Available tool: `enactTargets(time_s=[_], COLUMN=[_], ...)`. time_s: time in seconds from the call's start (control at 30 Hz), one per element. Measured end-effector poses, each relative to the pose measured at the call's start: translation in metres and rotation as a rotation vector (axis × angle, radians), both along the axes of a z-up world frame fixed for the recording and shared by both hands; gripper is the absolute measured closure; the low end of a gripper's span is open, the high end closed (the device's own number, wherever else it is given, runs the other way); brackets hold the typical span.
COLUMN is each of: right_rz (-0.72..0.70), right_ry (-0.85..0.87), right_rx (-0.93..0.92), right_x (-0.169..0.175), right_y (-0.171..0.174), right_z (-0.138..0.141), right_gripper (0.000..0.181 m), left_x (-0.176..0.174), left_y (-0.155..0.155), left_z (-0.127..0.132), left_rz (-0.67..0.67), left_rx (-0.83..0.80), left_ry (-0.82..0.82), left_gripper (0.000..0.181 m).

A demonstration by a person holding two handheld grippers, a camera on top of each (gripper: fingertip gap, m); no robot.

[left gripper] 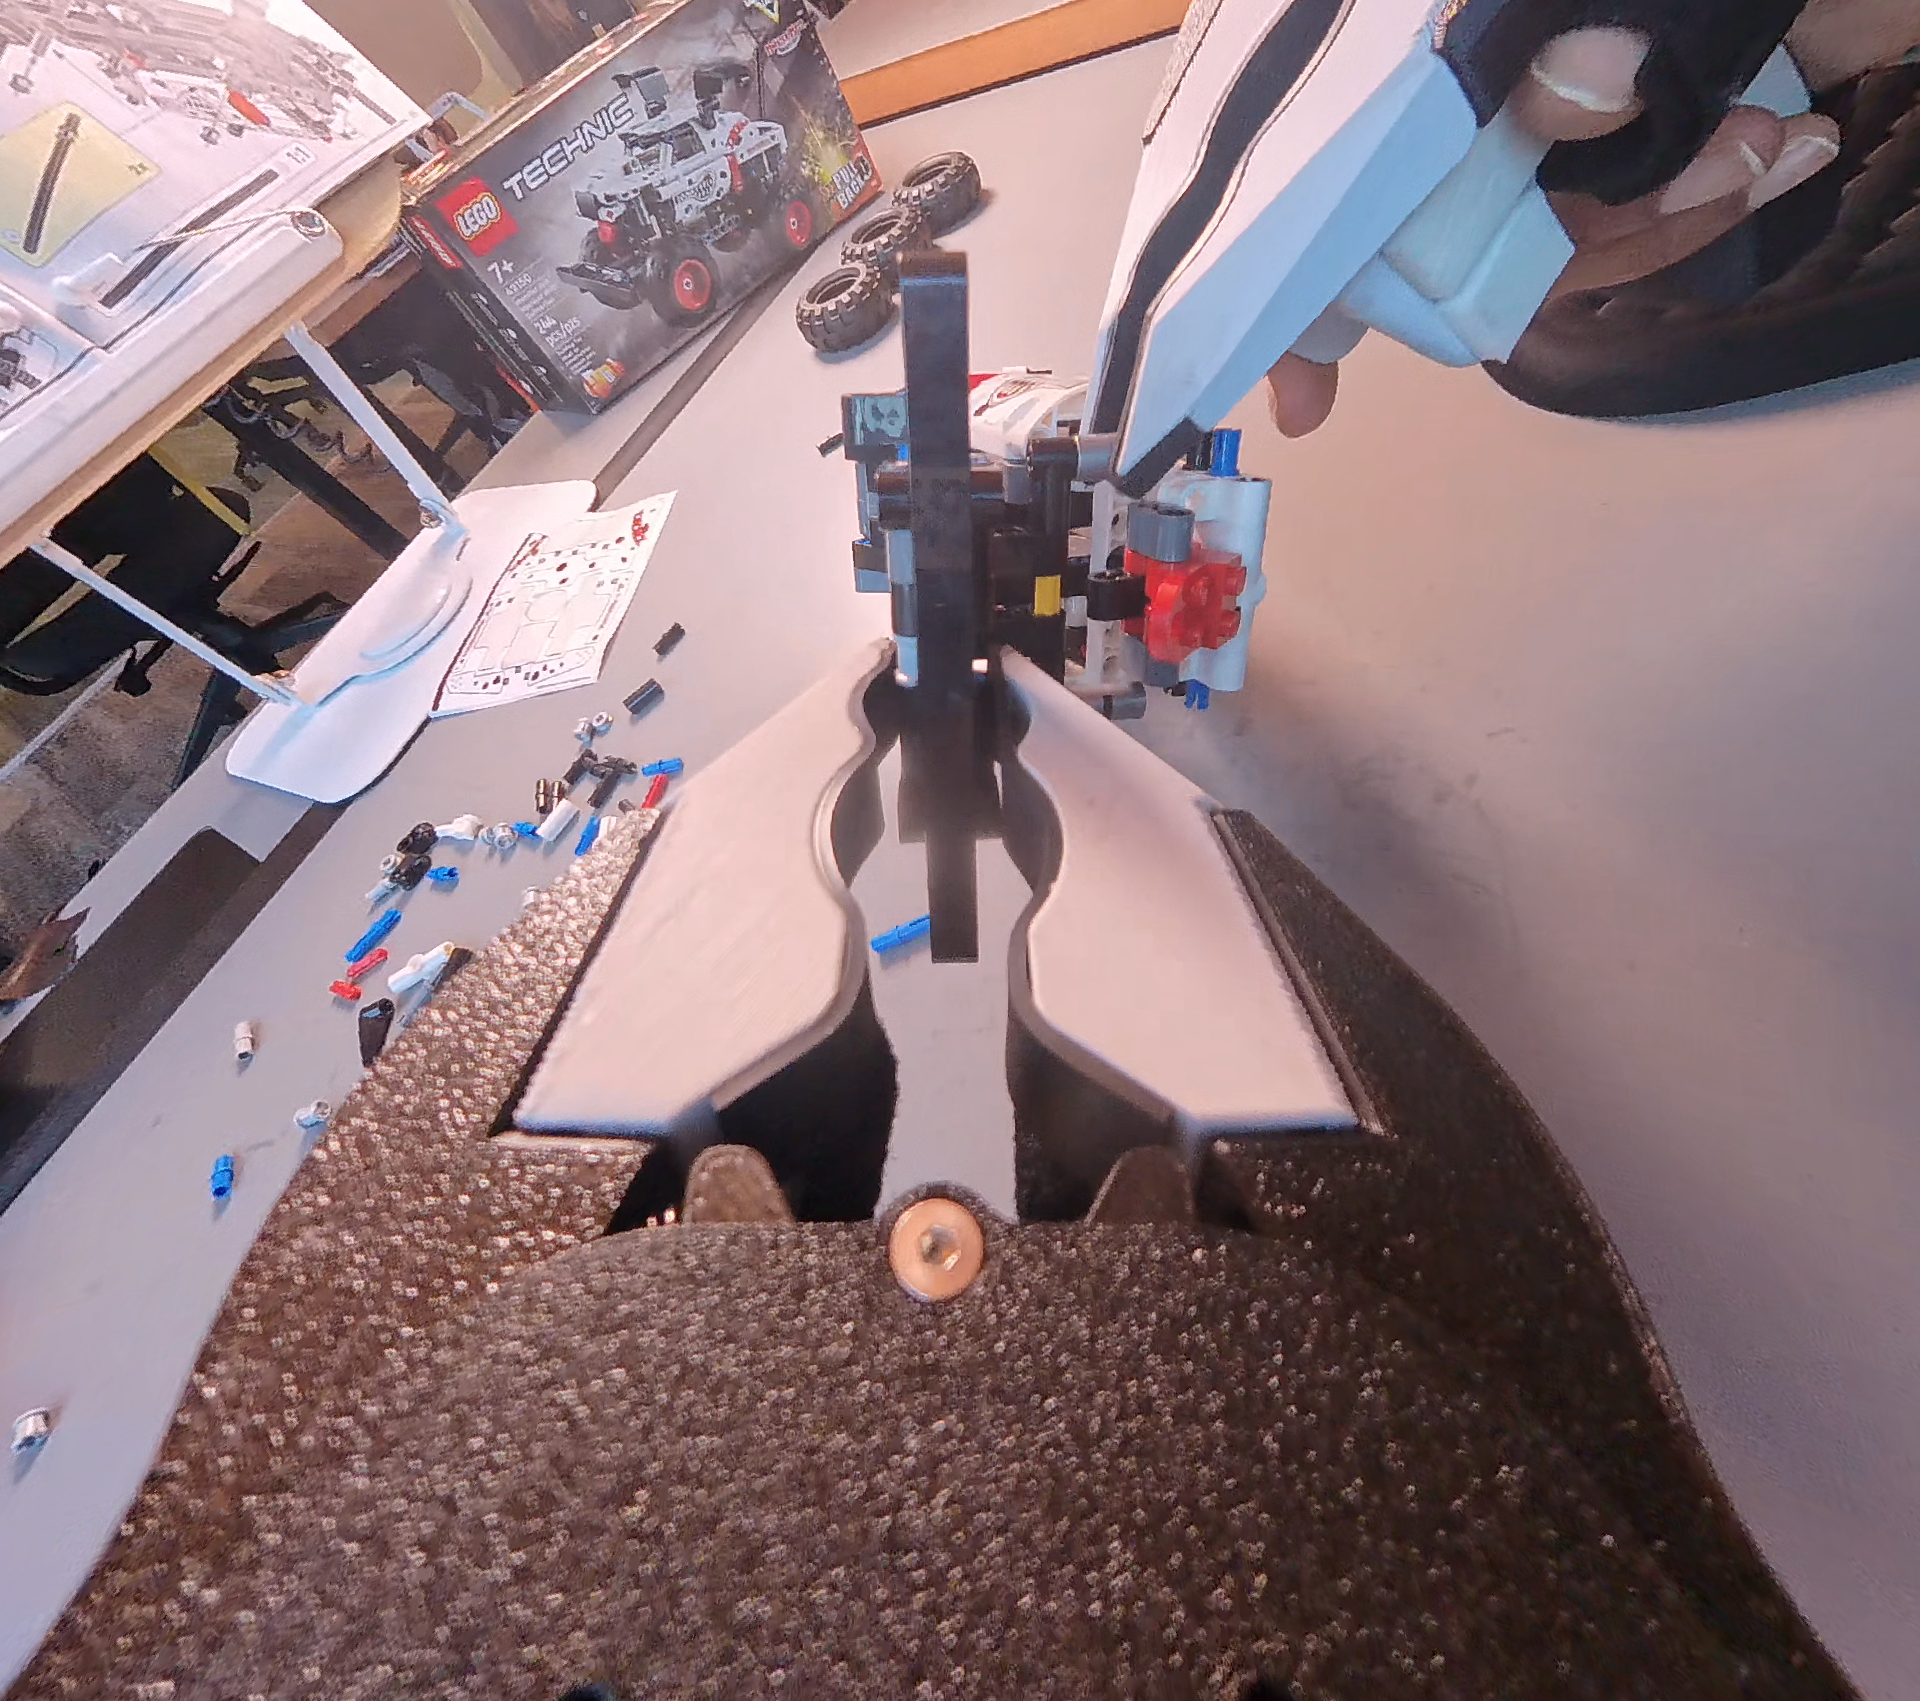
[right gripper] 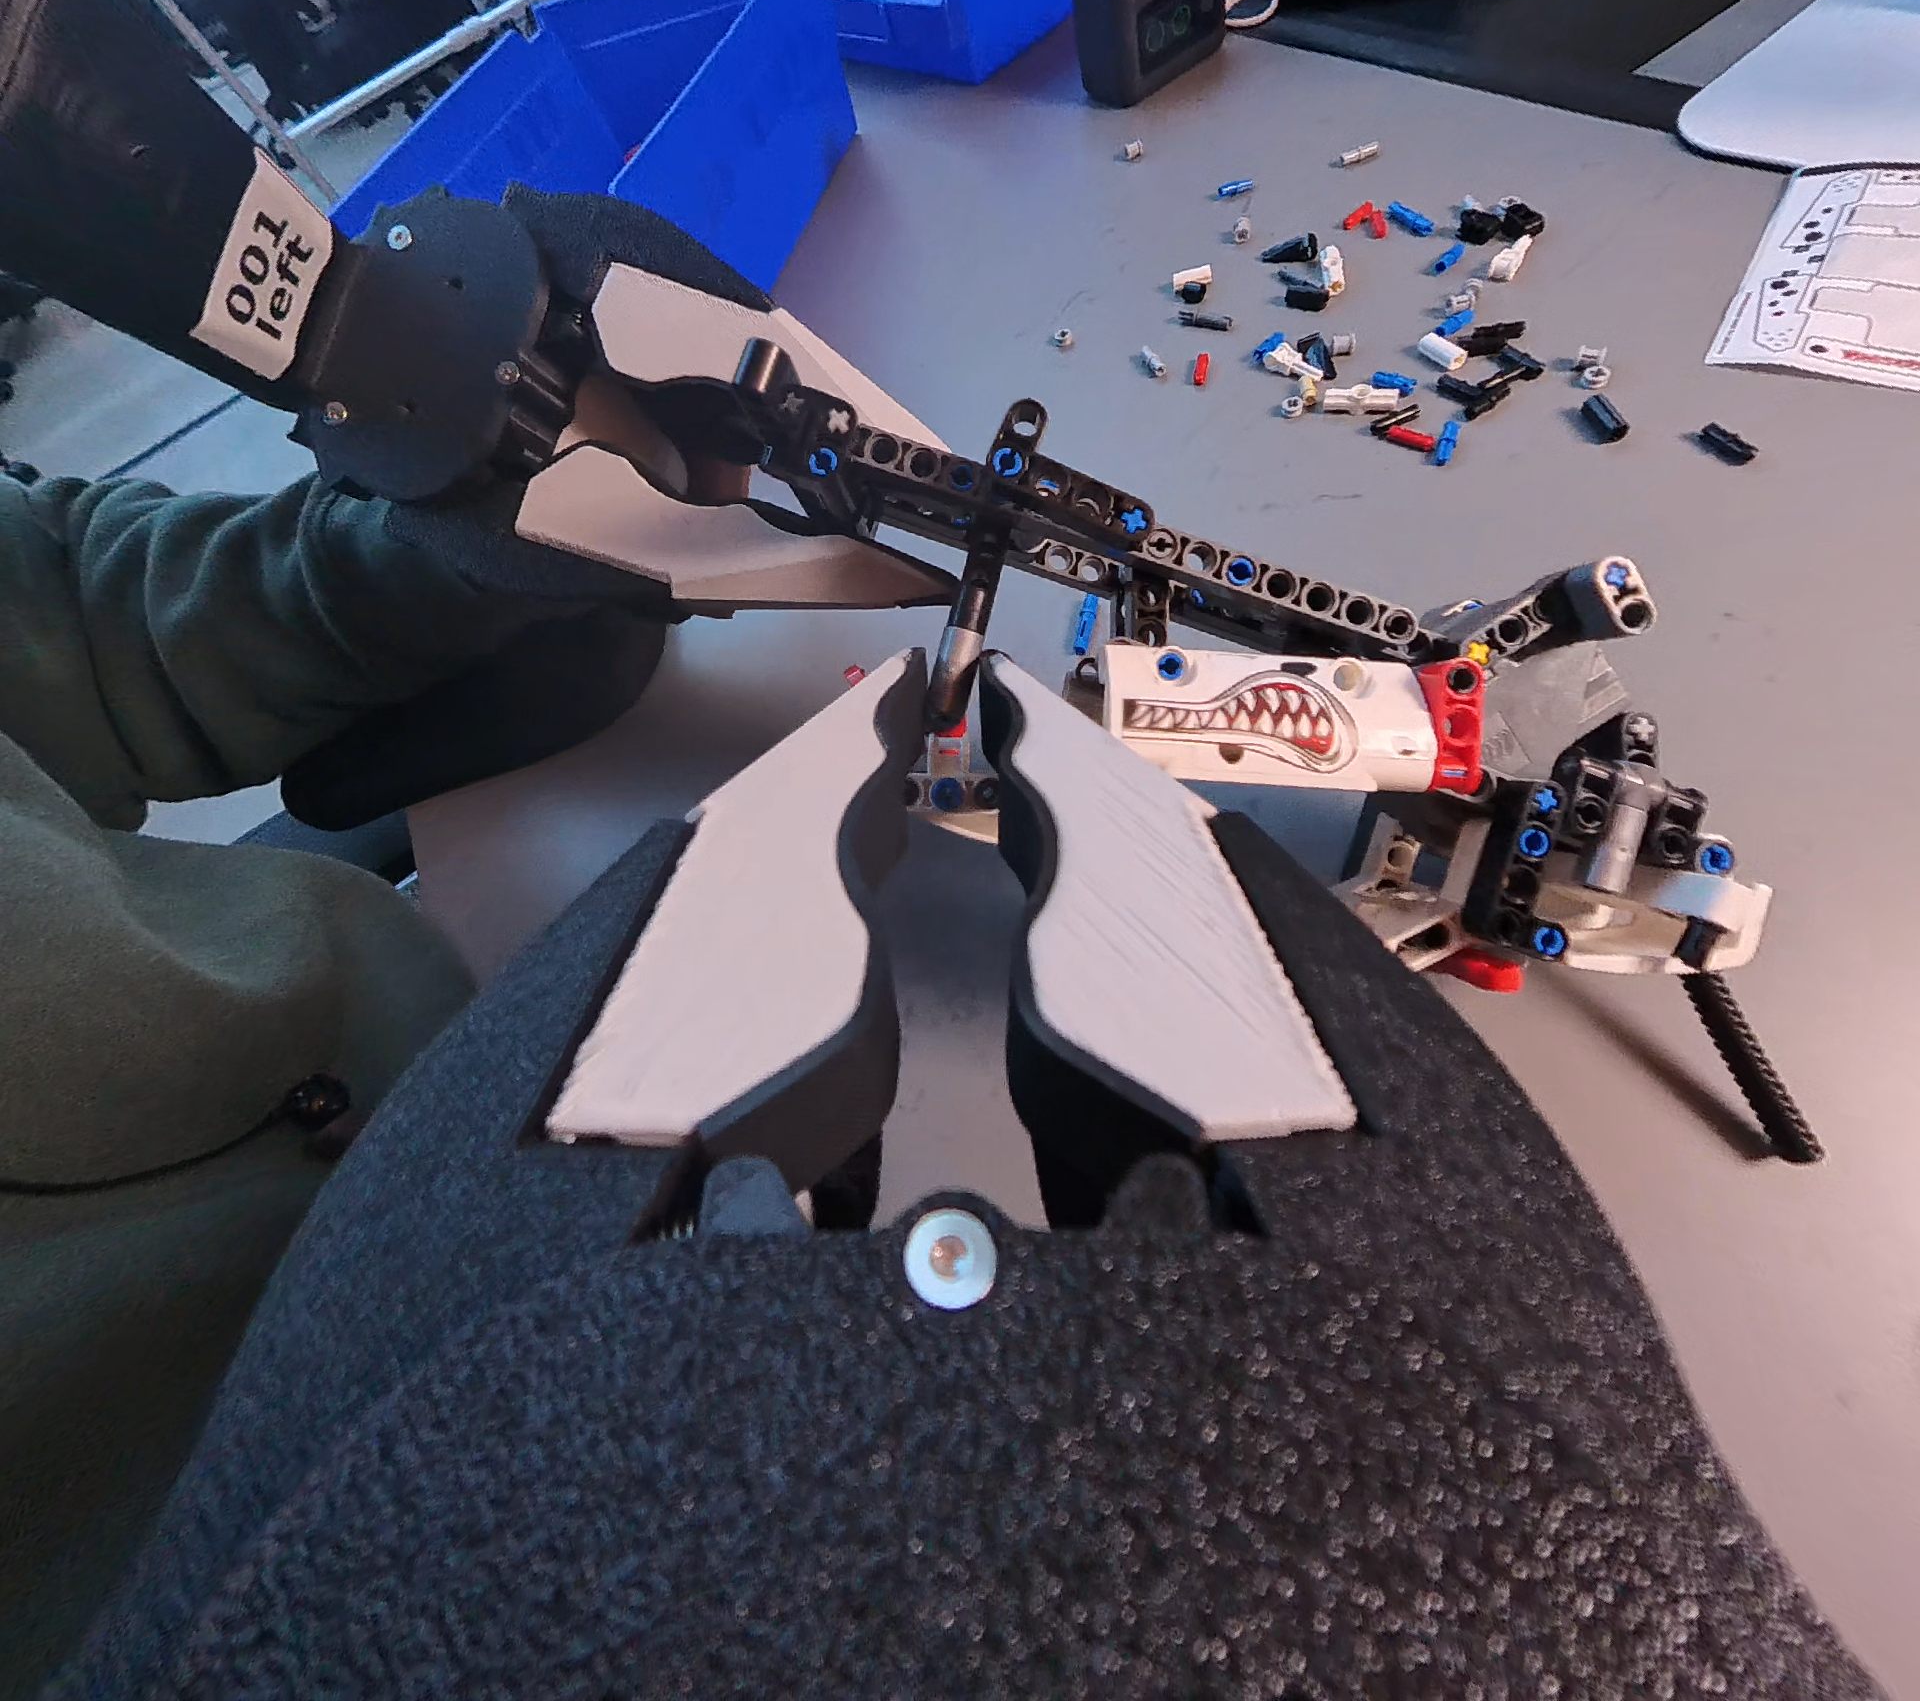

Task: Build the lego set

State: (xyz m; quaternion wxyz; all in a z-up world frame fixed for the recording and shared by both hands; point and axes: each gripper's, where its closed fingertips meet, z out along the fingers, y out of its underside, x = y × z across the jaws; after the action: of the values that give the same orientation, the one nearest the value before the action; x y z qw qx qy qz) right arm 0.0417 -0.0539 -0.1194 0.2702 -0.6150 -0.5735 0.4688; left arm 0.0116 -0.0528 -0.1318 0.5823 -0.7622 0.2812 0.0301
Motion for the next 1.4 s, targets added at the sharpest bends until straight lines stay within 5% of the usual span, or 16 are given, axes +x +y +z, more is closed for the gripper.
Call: enactTargets(time_s=[1.4], right_rz=[-0.069], right_ry=[0.125], right_rx=[-0.084], right_x=[0.009], right_y=[0.003], right_z=[-0.001], right_gripper=[0.175], left_x=[0.015], left_y=[-0.008], left_z=[0.001], left_rz=[-0.038], left_rx=[0.117], left_ry=[0.233], left_gripper=[0.161])
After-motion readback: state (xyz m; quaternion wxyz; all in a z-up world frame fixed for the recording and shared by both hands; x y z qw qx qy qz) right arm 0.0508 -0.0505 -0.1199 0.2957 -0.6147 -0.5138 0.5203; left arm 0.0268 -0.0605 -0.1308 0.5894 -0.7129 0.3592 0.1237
